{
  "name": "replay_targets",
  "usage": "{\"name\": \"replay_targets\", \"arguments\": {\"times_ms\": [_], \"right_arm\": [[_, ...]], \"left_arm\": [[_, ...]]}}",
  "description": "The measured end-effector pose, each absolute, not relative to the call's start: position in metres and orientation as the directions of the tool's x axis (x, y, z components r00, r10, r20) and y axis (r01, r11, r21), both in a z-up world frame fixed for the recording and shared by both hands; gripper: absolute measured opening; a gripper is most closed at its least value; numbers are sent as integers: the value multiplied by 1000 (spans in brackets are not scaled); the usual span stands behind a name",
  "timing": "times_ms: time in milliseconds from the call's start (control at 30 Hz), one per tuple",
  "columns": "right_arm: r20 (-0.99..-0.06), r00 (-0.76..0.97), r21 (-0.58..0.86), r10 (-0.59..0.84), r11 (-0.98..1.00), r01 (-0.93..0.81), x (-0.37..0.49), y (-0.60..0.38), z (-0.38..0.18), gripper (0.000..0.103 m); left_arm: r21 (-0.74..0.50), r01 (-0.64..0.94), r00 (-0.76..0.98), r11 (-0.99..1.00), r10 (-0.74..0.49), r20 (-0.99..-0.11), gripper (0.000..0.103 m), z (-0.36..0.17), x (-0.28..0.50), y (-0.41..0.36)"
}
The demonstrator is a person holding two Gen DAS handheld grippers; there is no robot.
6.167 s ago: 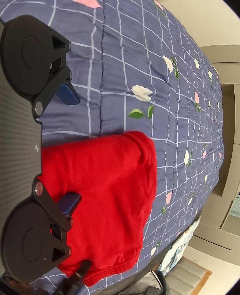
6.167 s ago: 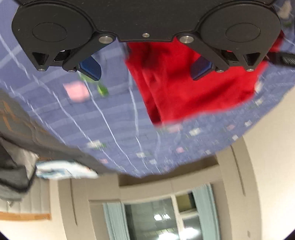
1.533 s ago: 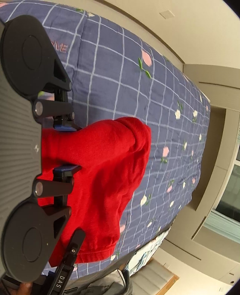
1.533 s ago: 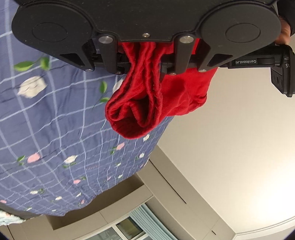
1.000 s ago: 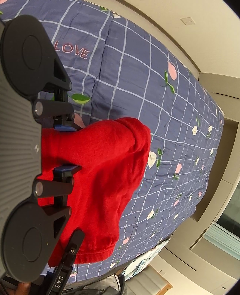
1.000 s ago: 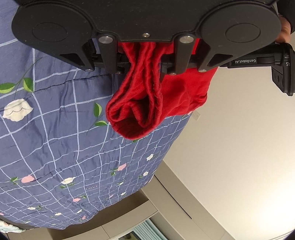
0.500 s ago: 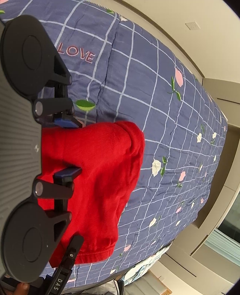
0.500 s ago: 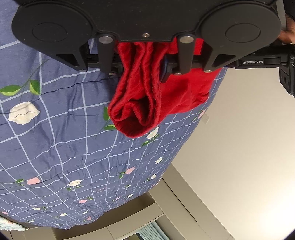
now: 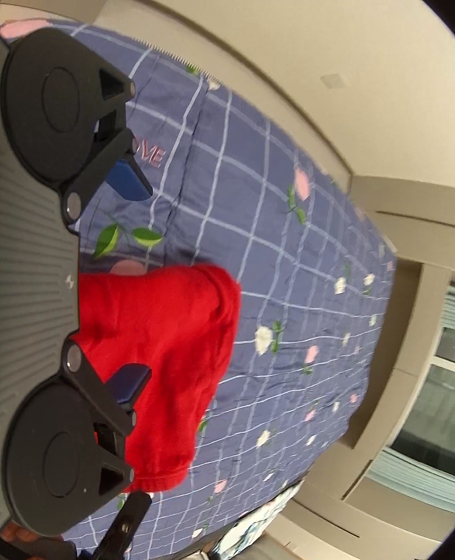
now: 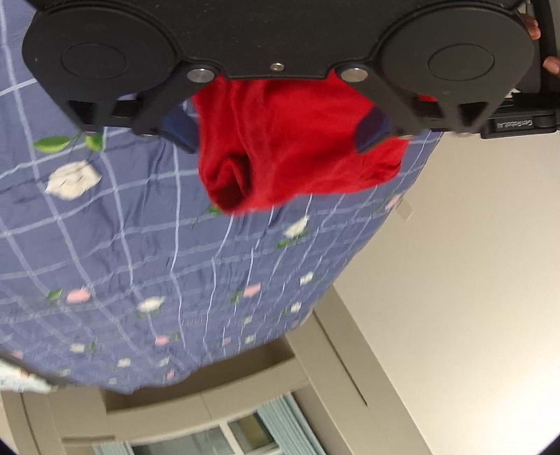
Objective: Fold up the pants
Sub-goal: 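Open both grippers and lift them away from the folded pants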
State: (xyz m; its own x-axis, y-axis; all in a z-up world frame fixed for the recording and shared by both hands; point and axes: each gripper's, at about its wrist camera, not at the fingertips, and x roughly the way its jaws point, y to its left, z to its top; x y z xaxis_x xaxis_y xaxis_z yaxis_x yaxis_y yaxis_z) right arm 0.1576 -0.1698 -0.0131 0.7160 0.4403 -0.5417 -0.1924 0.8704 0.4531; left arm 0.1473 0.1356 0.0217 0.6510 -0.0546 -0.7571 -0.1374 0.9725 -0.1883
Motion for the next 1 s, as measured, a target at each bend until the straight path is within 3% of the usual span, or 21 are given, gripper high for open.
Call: {"name": "replay_targets", "arguments": {"times_ms": [467, 1000], "right_arm": [[-452, 812, 332, 368, 915, -230, 99, -171, 28, 102], [-371, 869, 181, 327, 944, -277, -6, -166, 43, 103]], "left_arm": [[-87, -152, 774, 985, 64, -630, 102, 58, 79, 117], [-52, -144, 836, 988, 93, -540, 102, 65, -15, 95]]}}
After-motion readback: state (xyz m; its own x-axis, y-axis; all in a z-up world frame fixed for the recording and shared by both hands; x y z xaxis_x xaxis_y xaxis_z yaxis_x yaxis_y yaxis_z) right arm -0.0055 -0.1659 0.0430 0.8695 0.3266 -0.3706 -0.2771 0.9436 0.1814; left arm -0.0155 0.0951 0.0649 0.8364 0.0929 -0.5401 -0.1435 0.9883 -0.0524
